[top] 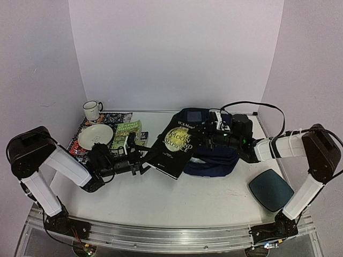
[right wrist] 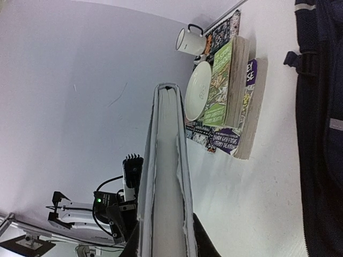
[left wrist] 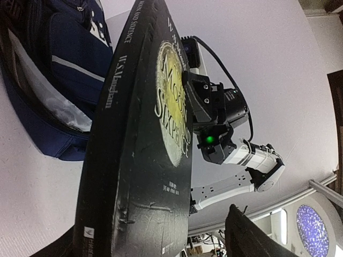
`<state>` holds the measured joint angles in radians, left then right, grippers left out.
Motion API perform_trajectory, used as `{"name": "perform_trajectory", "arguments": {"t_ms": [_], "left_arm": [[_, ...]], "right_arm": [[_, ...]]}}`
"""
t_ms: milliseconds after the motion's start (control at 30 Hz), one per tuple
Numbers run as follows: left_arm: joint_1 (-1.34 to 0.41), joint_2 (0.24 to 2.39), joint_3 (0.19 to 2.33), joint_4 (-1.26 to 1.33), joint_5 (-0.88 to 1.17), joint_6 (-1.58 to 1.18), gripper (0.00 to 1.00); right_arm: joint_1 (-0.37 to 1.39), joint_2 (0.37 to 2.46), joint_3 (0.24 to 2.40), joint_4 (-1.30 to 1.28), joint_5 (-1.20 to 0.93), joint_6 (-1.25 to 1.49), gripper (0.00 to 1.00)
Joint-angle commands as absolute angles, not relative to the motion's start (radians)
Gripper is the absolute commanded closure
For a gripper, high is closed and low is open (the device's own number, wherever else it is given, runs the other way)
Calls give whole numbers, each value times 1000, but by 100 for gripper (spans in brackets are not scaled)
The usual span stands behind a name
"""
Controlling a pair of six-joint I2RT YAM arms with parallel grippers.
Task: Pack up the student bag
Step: Pass from the left arm to the right, then pass from the right arm to the left
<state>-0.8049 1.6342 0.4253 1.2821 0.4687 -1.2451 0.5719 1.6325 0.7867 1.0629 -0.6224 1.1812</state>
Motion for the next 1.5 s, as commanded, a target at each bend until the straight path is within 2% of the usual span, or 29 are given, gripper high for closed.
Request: {"name": "perform_trajectory", "arguments": {"t_ms": [0,233,633,733,833,933,967,1033,1100,1167,1267,1467], "left_arm": [[-842,1702,487,1510,406,-1295,20],[-878,1815,486,1663,302,-1369,20],[-885,1842,503,1709,208,-1334,40],[-885,1847,497,1711,169,-1344,49],[-884,1838,490,1713,137,-1340,63],[-881,1819,471,1713,112,-1328,85],[-877,1812,459,1713,102,-1324,94],[-866,1798,432,1713,87,-1324,100],[-851,1779,406,1712,77,-1325,100],[-839,1762,383,1712,68,-1322,100],[-821,1734,354,1712,67,-1310,100],[-767,1668,300,1709,84,-1310,100]], "right_arm": [[585,1555,773,1300,-474,1273,100],[610,1554,739,1400,-347,1282,100],[680,1589,724,1426,-300,1253,100],[697,1601,720,1428,-292,1244,100],[703,1619,720,1429,-306,1236,100],[703,1636,717,1408,-321,1224,100],[703,1641,720,1384,-331,1211,96],[703,1645,727,1335,-349,1177,90],[703,1635,747,1233,-370,1106,80],[703,1617,780,1068,-387,1011,66],[703,1572,825,825,-378,816,49],[703,1489,957,265,-253,360,27]]}}
